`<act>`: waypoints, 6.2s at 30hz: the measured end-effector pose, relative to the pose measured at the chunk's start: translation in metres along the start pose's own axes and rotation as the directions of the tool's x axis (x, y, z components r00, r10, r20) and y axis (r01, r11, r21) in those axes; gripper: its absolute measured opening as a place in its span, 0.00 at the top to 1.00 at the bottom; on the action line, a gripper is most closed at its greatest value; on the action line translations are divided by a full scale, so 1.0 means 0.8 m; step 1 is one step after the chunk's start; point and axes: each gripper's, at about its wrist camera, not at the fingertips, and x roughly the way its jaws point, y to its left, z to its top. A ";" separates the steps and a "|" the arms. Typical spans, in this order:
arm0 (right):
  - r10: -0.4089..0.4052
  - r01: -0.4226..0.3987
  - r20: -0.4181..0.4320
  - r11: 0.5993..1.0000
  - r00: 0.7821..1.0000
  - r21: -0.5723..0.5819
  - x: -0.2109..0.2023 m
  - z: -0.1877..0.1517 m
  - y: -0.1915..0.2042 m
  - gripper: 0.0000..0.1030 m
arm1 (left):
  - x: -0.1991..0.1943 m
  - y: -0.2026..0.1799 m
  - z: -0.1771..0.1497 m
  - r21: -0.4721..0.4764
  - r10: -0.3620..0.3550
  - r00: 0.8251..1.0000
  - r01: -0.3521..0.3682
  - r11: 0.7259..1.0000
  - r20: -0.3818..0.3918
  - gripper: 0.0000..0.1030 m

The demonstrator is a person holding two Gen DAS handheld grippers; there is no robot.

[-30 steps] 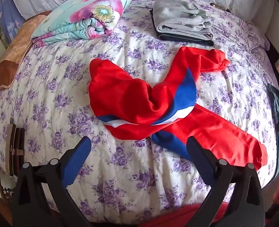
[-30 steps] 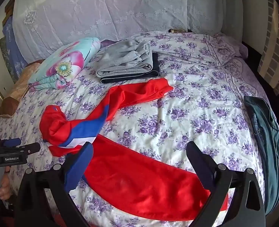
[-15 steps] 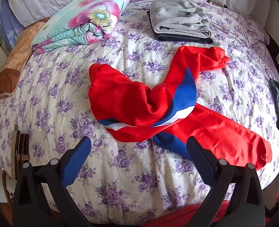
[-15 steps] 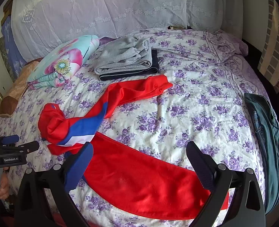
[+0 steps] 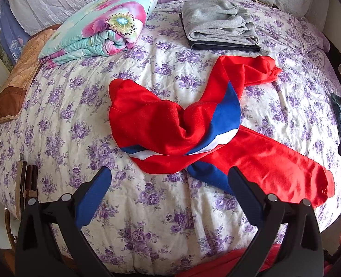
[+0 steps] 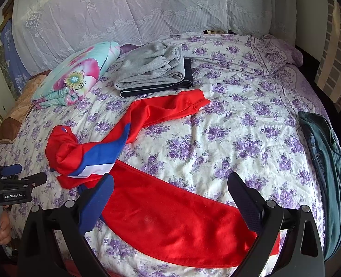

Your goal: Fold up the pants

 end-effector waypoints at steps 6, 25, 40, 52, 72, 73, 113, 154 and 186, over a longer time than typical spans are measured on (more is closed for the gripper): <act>0.002 -0.002 -0.018 1.000 1.000 0.001 0.007 -0.002 -0.001 0.04 | 0.002 0.002 0.000 0.000 0.002 1.000 -0.002 1.000 -0.006 0.05; 0.002 -0.002 -0.027 1.000 1.000 0.004 0.009 0.000 0.000 0.04 | 0.004 0.002 -0.001 0.000 0.004 1.000 -0.004 1.000 -0.009 0.05; -0.001 0.001 -0.042 1.000 0.999 0.004 0.018 0.003 0.000 0.04 | 0.015 0.006 0.002 0.000 0.005 1.000 -0.005 1.000 -0.018 0.05; -0.001 0.001 -0.052 1.000 0.999 0.002 0.023 0.005 0.000 0.04 | 0.018 0.006 0.007 -0.001 0.009 1.000 -0.009 1.000 -0.030 0.05; 0.246 -0.234 -0.291 0.969 0.924 0.077 0.187 0.037 0.053 0.04 | 0.089 0.112 -0.026 -0.422 -0.208 0.953 0.099 0.901 -0.222 0.05; 0.256 -0.232 -0.313 0.966 0.915 0.113 0.207 0.039 0.056 0.04 | 0.090 0.123 -0.032 -0.450 -0.214 0.952 0.095 0.888 -0.221 0.05; 0.383 -0.295 0.027 0.661 0.923 0.690 0.067 -0.053 -0.230 0.91 | 0.165 -0.105 0.105 -0.160 -0.455 0.866 0.429 0.889 -0.208 0.05; 0.671 -0.589 -0.130 0.714 0.730 0.377 0.059 0.012 -0.082 0.51 | 0.072 0.106 -0.113 -0.674 -0.520 0.848 0.325 0.664 -0.104 0.43; 0.457 -0.309 -0.140 0.767 0.878 0.562 0.197 0.072 -0.135 0.42 | -0.162 0.187 -0.067 -0.618 -0.215 0.904 0.411 0.670 0.368 0.91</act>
